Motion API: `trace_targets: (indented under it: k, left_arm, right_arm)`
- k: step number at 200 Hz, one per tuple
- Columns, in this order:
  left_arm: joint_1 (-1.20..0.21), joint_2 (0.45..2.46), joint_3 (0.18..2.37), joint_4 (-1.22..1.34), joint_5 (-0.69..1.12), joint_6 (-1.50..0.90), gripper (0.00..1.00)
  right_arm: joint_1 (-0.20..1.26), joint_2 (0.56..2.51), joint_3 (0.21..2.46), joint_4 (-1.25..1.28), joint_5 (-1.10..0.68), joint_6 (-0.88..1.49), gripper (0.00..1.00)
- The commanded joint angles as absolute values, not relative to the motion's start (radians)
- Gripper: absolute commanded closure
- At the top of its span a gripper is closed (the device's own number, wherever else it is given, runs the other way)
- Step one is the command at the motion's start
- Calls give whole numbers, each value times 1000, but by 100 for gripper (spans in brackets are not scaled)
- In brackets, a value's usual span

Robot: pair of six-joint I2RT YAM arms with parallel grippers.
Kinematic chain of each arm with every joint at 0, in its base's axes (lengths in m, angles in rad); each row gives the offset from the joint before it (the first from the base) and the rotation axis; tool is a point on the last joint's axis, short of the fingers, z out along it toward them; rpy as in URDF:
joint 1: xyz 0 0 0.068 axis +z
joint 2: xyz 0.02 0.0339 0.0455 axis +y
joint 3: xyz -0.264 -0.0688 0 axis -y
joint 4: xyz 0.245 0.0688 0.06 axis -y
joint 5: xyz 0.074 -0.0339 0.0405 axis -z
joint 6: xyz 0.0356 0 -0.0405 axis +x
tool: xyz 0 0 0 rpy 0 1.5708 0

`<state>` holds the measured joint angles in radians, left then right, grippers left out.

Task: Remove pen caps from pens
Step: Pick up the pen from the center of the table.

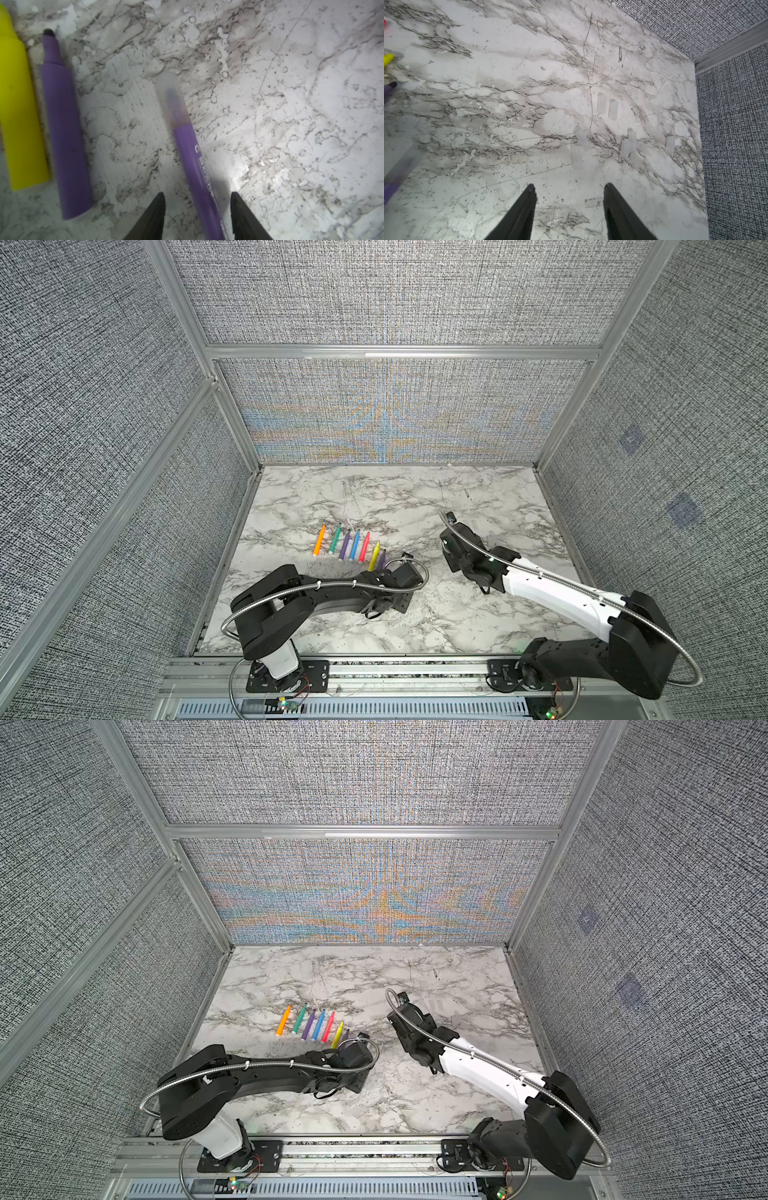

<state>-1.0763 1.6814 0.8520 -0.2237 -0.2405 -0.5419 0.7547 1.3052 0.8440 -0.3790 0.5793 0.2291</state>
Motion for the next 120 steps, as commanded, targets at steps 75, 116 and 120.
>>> trace_targets:
  k: [75, 116, 120]
  left_arm:
    - [-1080, 1782, 885, -306, -246, -594, 73]
    - [-1087, 1801, 868, -346, -261, -628, 73]
    - [-1090, 1803, 864, -348, -262, -631, 73]
  right_arm:
    - [758, 1229, 826, -359, 634, 257, 41]
    - [786, 1180, 797, -371, 660, 277, 40]
    - [786, 1177, 796, -372, 662, 278, 40]
